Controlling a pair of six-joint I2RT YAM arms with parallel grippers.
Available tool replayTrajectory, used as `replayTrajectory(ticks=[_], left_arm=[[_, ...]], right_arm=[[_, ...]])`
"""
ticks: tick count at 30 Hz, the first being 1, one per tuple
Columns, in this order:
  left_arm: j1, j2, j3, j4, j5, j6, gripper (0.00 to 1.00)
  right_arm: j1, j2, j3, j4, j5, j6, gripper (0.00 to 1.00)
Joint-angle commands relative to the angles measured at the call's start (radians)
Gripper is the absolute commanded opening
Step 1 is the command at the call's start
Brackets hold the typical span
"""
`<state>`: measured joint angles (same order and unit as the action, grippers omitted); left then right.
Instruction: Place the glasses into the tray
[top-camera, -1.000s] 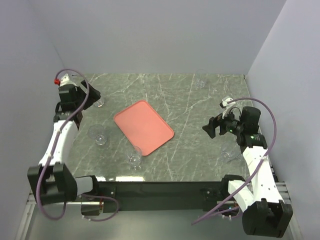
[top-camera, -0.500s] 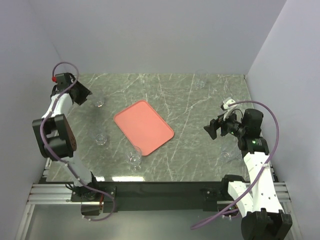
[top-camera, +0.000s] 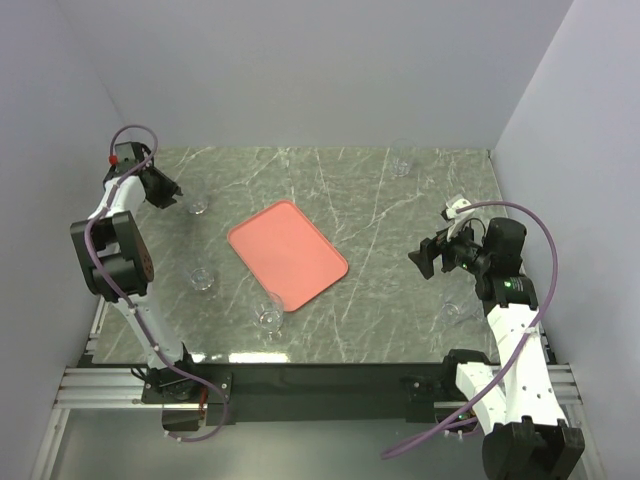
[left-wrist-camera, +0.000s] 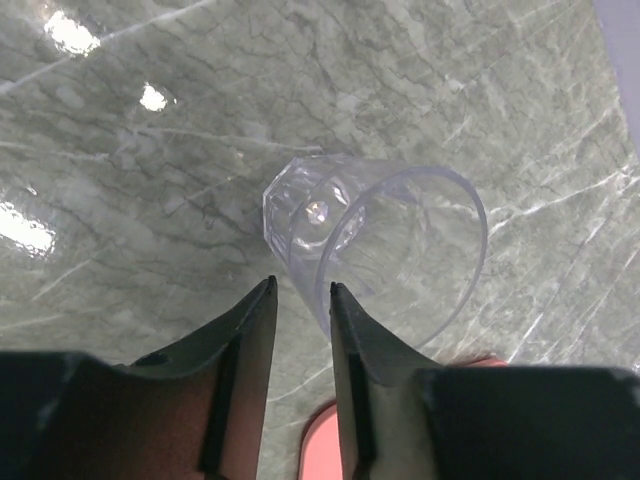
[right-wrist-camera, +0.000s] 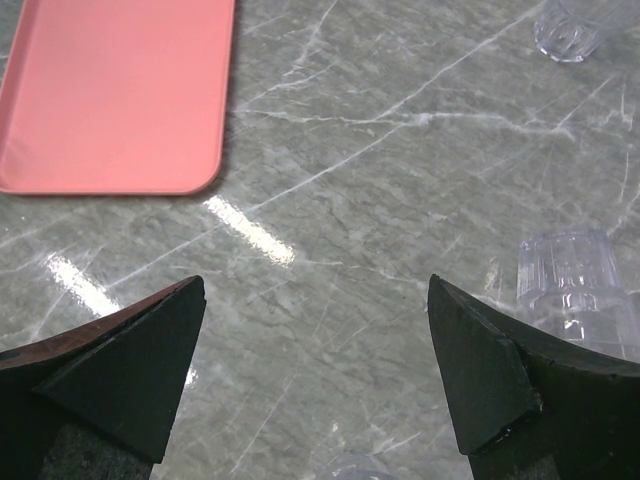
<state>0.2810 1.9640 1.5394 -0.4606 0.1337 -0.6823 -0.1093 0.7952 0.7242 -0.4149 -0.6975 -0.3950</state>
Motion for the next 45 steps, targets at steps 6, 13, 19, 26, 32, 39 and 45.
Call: replayTrajectory(ticks=[6,13,19,26,32,39,45], left_arm=[[-0.003,0.053,0.085,-0.036,-0.017,0.035,0.25],[-0.006,0.029,0.103,-0.038,0.004,0.04,0.01],[-0.049,-0.056,0.041,0.011,0.03,0.056,0.0],[-0.115,-0.148,-0.071,0.097,0.098,0.081,0.0],[-0.173,-0.175,-0.104,0.131,0.164,0.095,0.0],[-0.258,-0.136,-0.067,0.134,0.216,0.116,0.0],[-0.331,-0.096,-0.033,0.128,0.208,0.118,0.0]], right_arm=[[-0.006,-0.008,-0.006,0.002,0.01,-0.016,0.98],[-0.01,-0.019,-0.008,0.001,0.003,-0.016,0.98],[-0.016,-0.025,-0.008,0.001,-0.003,-0.016,0.98],[-0.02,-0.027,-0.011,0.001,-0.008,-0.016,0.98],[-0.021,-0.025,-0.012,0.001,-0.01,-0.018,0.98],[-0.023,-0.028,-0.012,0.001,-0.008,-0.018,0.98],[-0.021,-0.028,-0.012,0.001,-0.01,-0.019,0.98]])
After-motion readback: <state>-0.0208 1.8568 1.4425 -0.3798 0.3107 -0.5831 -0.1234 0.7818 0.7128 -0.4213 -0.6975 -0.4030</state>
